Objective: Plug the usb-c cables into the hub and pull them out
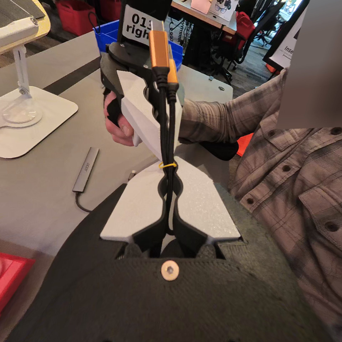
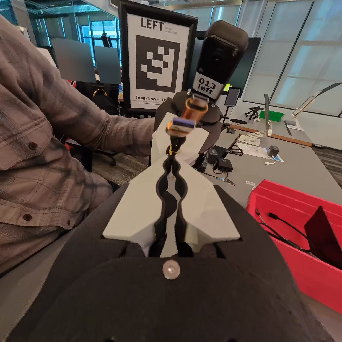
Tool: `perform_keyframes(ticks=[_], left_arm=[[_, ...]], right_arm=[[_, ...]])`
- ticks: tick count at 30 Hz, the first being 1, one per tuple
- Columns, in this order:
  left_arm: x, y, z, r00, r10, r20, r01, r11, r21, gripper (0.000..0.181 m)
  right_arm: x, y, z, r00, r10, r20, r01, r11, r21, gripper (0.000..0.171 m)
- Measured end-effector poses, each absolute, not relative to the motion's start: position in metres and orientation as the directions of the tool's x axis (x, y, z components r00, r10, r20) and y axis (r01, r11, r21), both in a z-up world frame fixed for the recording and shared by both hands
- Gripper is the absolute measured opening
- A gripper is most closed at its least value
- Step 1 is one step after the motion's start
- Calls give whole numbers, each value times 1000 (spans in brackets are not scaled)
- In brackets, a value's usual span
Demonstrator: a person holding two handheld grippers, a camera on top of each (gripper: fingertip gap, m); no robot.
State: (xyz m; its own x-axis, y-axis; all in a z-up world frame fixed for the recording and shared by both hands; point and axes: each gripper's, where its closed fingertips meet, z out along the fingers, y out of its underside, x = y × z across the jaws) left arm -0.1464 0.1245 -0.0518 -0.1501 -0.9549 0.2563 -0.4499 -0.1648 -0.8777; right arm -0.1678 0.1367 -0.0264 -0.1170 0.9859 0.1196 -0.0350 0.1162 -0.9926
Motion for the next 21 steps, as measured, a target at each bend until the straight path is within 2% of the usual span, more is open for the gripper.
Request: perform_keyframes(ticks=[10,14,16,17,18,21], left_arm=[[-150,148,-48,-5,-992,125,-422,-111,-900,0],[-148,141,-44,-48,-984,170,-420,-134,-898,0],[-146,136,-42,-83,-974,211,-419,-158,-894,0],[-145,134,-41,-92,-970,227,-420,-169,-892,0],[-145,133,-41,-105,-964,246,-422,-181,-888,0],[-144,127,-43,-141,-946,293,-438,-206,-875,0]], right_arm=[[-152,158,-15,-43,999,11,-79,7,-997,0],[-155,153,-16,-67,997,44,-58,40,-998,0],[-158,151,-24,-49,990,131,-18,131,-991,1],[-159,151,-25,-39,987,156,-14,155,-988,12],[-159,149,-23,-39,984,172,-23,171,-985,12],[-161,144,-23,-69,984,162,-19,161,-987,4]])
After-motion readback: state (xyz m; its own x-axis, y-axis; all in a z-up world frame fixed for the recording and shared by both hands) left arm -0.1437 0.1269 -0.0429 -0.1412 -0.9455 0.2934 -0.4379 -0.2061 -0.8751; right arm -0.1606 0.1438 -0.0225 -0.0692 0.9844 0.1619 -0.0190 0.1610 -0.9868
